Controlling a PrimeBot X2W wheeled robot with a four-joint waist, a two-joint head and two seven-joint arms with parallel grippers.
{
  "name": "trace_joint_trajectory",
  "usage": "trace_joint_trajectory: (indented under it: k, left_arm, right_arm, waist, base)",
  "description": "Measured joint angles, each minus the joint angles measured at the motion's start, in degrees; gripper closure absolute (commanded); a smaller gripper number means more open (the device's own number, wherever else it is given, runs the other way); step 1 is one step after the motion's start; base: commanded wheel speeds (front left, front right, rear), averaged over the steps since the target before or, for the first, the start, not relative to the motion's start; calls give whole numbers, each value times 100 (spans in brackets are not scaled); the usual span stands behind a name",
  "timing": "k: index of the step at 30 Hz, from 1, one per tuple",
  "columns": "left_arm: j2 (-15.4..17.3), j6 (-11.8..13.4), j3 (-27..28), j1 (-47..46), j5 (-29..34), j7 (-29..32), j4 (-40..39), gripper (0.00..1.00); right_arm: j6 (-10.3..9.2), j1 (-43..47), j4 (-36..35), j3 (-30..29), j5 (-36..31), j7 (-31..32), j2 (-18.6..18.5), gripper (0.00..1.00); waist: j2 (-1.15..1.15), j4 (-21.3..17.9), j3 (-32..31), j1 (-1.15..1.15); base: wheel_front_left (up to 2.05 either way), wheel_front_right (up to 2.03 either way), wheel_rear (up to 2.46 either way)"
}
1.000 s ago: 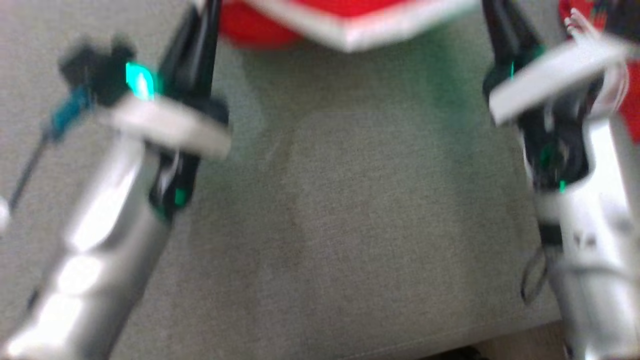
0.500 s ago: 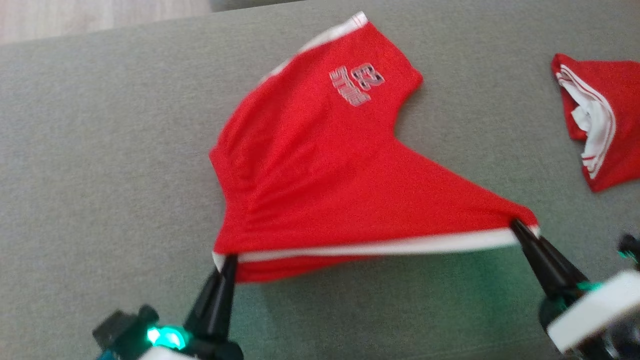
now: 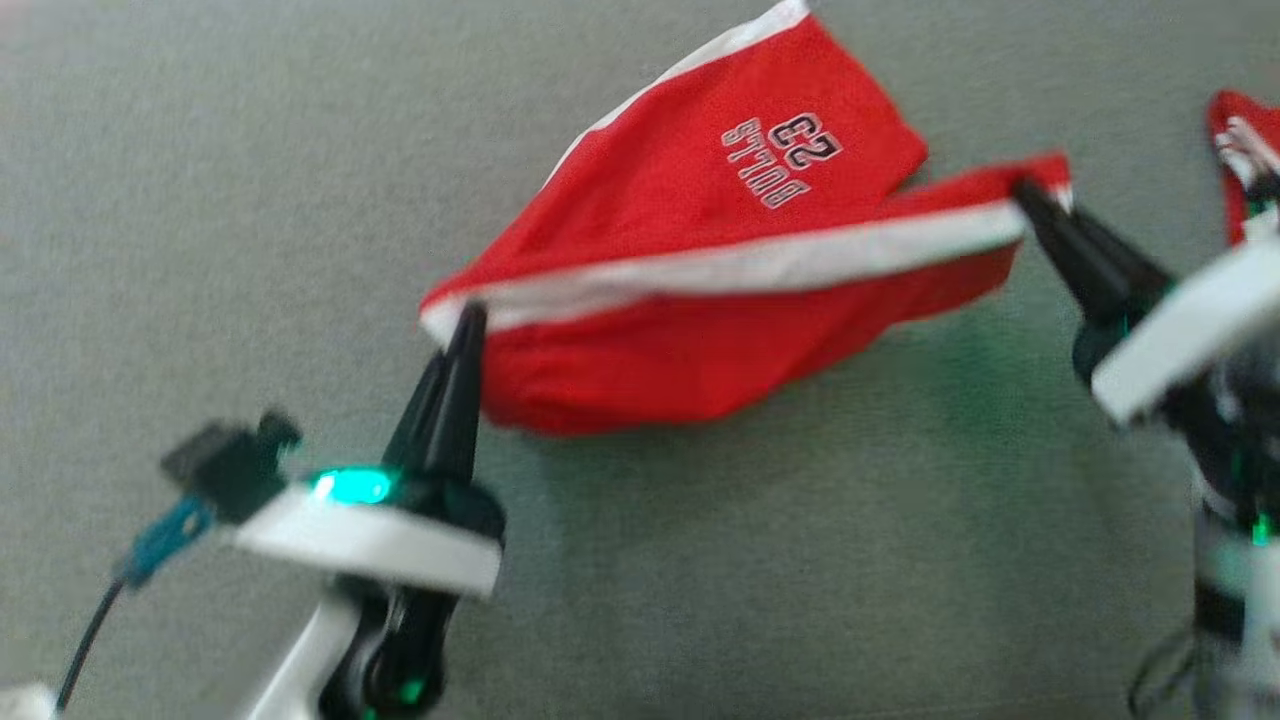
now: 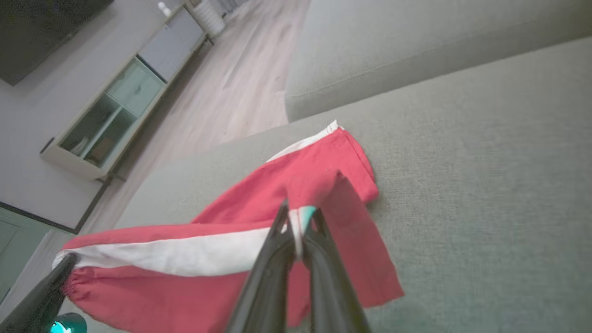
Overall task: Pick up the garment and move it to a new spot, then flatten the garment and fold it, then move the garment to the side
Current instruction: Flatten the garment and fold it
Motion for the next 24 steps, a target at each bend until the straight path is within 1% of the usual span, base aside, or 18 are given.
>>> trace_joint_trajectory:
  k: [2,5,8,11,13,15,22,24]
  left_arm:
    - [-219,100,13,-398,-60,109,227,100]
    - [-552,234,43,-1006,-140,212,789,100]
    - [-837,292,32,-1498,-131,256,1380,100]
    - [-1135,266,-15,-1869,-123,238,1886,100]
    - [-1289,163,-55,-2064,-121,177,2163,100]
    - [-1406,76,-73,-2213,-122,89,2374,100]
    - [-1567,62,-81,-2407,-121,-270,2778,100]
    - [-1596,16,-116,-2464,-120,-310,2853,100]
  right_arm:
    - [0,-560,406,19,-100,198,-8,100]
    - [0,-1274,1056,-16,-275,424,-21,100]
    - [0,-1856,1645,-47,-450,544,-37,100]
    - [0,-2342,2101,-33,-634,572,-101,100]
    - [0,-2597,2342,-49,-692,555,-119,100]
    - [0,-2780,2568,-52,-702,495,-116,100]
    - [0,-3155,3063,-43,-804,249,-207,100]
    - [0,-3271,3128,2,-802,154,-249,100]
  waist:
    - [0,103,147,1]
    - [0,318,352,1]
    - [0,534,546,1]
    - [0,716,742,1]
    - [0,823,847,1]
    - [0,917,922,1]
    - [0,1094,1097,0]
    - [0,1124,1131,-1]
  base:
    - [0,0,0]
    - [0,0,0]
    - [0,0,0]
    - [0,0,0]
    - [0,0,0]
    - [0,0,0]
    - [0,0,0]
    - [0,0,0]
